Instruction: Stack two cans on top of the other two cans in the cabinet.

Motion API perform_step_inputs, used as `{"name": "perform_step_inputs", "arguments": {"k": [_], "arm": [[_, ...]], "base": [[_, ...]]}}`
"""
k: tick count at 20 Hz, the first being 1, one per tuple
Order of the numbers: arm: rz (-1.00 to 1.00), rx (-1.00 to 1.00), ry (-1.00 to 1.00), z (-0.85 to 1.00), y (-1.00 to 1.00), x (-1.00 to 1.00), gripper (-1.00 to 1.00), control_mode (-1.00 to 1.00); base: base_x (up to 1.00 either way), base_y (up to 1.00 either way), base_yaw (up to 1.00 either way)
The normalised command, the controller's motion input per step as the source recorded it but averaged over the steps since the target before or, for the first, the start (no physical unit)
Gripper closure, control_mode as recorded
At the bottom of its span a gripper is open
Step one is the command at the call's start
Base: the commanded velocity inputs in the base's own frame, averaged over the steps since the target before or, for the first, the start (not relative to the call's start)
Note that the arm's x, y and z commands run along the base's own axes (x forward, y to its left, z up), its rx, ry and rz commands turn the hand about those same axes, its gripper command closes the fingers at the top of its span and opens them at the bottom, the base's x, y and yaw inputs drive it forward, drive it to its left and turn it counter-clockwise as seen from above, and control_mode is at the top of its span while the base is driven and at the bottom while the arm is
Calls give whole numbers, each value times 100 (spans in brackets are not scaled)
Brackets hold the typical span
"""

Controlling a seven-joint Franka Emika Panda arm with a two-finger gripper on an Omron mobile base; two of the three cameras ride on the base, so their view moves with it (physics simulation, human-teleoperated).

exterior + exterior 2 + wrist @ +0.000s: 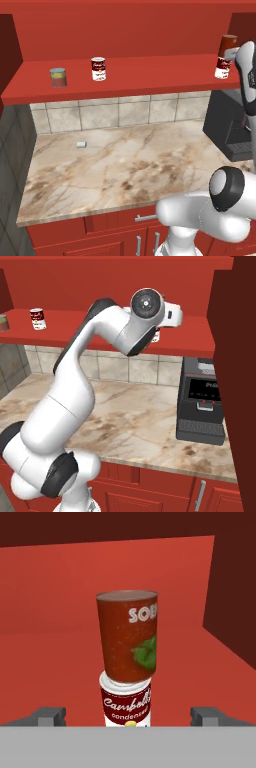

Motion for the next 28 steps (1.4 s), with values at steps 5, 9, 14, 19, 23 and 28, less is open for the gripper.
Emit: {"name": "perform_step_inputs", "arguments": {"k": [5,9,14,19,23,28], "arm": [[-4,0,0,-11,28,-56,-100,-100],[0,0,0,-11,54,-53,-100,-100],[0,0,-1,-15,71,-33,-100,-100],[0,0,0,-10,90,-12,-100,-100],[0,0,0,-1,81,-1,-100,-100],[0,3,1,0,72,4,-100,-100]], "base": [[0,0,0],[0,0,0],[0,0,0],[0,0,0],[0,0,0],[0,0,0]]}}
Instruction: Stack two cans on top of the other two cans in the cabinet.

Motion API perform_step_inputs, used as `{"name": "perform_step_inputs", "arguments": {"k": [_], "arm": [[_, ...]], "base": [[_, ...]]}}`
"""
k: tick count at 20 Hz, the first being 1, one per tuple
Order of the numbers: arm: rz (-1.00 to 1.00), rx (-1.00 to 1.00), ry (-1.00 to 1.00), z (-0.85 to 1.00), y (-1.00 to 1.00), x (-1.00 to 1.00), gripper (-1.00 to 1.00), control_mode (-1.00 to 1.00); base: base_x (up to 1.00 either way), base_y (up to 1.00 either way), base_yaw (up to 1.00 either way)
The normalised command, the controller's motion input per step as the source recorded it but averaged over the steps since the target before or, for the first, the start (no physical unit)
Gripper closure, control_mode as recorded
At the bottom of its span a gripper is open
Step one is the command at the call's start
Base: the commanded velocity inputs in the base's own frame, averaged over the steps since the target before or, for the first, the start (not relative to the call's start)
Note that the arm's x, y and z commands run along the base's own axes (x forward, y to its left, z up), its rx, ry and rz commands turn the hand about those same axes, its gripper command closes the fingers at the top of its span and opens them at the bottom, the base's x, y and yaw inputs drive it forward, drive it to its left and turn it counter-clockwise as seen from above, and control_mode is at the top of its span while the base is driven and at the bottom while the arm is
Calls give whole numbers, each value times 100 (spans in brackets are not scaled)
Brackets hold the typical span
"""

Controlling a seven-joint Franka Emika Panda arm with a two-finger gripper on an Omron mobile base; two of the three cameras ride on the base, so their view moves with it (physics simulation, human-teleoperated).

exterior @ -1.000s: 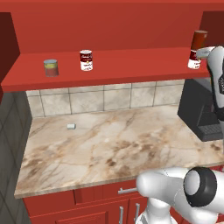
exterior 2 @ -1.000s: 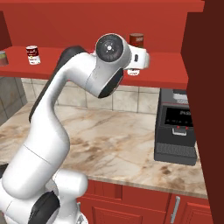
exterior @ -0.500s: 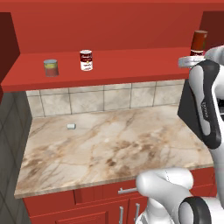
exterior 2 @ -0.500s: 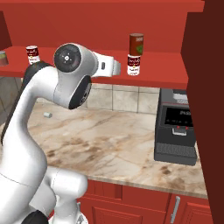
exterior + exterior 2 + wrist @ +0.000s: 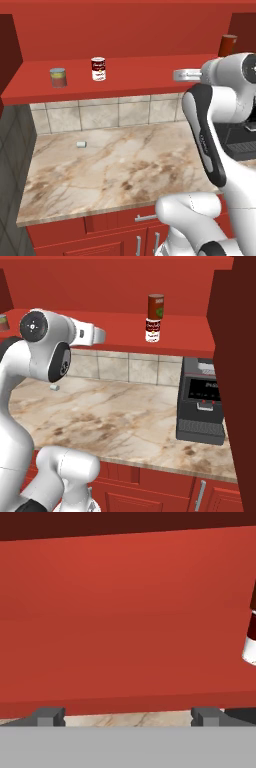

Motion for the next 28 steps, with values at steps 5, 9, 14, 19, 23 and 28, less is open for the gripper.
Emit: {"name": "perform_step_inputs", "arguments": {"k": [5,9,14,19,23,28], "arm": [[2,8,0,0,68,8,-100,-100],[8,6,1,4,64,3,-100,-100],[13,0,8,11,57,0,-100,-100],[25,0,8,8,49,0,-100,-100],[29,0,2,3,50,1,-100,-100],[10,0,0,0,40,1,-100,-100]], "base": [[0,0,0],[0,0,0],[0,0,0],[0,0,0],[0,0,0],[0,0,0]]}}
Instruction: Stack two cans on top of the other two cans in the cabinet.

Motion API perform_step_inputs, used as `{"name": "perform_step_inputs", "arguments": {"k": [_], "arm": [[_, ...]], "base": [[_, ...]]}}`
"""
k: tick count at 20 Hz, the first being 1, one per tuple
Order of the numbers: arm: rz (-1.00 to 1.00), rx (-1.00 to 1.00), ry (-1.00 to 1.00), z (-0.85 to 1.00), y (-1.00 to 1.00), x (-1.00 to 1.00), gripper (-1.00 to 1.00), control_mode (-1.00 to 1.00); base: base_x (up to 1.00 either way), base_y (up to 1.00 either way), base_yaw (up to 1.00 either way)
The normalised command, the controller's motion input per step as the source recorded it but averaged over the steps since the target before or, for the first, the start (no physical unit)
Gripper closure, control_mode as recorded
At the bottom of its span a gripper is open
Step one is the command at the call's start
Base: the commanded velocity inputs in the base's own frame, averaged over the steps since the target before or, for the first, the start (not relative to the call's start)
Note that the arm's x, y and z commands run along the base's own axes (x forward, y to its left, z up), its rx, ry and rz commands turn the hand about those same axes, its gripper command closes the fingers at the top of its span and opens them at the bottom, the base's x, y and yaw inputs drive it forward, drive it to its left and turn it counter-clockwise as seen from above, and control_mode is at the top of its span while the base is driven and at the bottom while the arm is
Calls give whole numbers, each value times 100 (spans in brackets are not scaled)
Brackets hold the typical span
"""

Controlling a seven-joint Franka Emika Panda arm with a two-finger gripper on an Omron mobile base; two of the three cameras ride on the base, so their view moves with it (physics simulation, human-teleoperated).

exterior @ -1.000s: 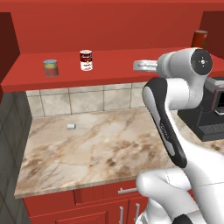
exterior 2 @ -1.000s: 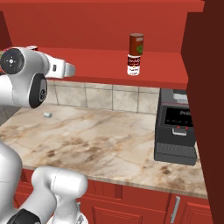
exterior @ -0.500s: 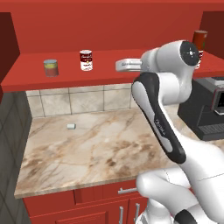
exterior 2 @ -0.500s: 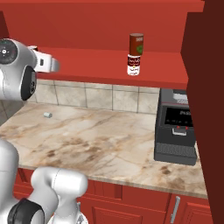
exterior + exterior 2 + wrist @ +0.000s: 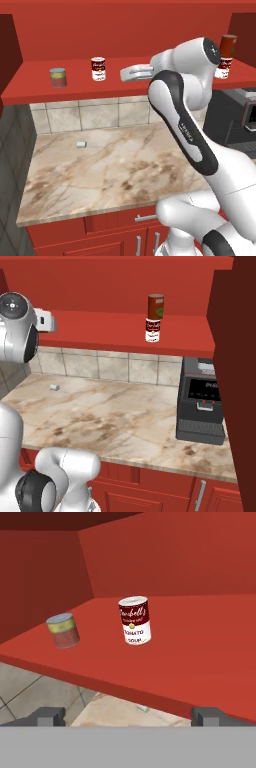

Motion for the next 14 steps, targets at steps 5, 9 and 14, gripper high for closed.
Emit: {"name": "perform_step_inputs", "arguments": {"k": [5,9,14], "arm": [[0,0,0,0,26,0,-100,-100],[0,0,0,-2,15,6,-100,-100],[0,0,0,-4,13,14,-100,-100]], "base": [[0,0,0],[0,0,0],[0,0,0]]}}
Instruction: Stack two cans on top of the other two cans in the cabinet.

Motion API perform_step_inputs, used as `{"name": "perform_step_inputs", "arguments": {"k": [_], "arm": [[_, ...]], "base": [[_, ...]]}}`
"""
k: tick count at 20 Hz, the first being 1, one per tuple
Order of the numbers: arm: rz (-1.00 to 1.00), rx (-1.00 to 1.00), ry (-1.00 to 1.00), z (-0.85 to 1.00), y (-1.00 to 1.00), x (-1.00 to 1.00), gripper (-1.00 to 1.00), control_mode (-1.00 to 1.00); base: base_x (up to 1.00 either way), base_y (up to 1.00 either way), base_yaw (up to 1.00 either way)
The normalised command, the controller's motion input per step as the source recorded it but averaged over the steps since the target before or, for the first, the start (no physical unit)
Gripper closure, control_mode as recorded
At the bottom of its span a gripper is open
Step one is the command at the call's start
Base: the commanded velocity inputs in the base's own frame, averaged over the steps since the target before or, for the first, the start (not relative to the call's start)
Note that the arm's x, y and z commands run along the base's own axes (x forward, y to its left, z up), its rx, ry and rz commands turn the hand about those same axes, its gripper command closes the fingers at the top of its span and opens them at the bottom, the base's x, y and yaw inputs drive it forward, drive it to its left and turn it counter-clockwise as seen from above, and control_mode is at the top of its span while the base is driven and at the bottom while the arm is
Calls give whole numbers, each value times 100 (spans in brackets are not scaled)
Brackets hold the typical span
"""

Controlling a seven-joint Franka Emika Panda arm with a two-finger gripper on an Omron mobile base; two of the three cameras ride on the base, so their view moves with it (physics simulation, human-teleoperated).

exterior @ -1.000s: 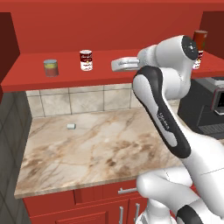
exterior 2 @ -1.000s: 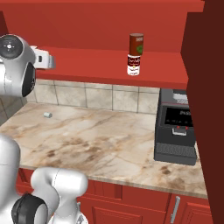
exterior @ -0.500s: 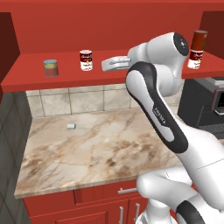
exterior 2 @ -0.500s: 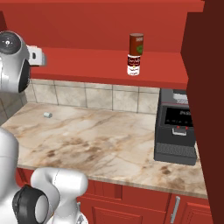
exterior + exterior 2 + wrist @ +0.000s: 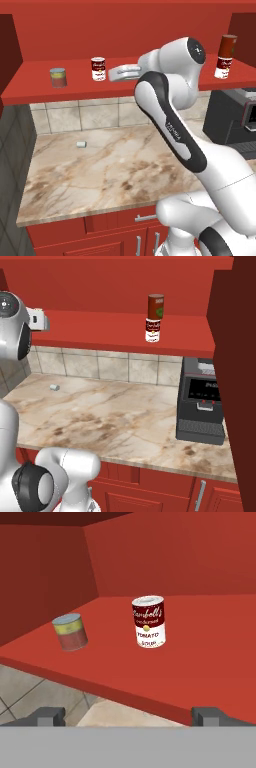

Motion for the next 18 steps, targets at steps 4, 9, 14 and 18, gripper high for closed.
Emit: {"name": "perform_step_inputs", "arguments": {"k": [4,9,14,18], "arm": [[1,-1,0,-1,5,22,-100,-100],[2,-5,0,0,2,21,-100,-100],[2,-2,0,-1,5,16,-100,-100],[2,0,0,-9,12,17,-100,-100]], "base": [[0,0,0],[0,0,0],[0,0,0],[0,0,0]]}}
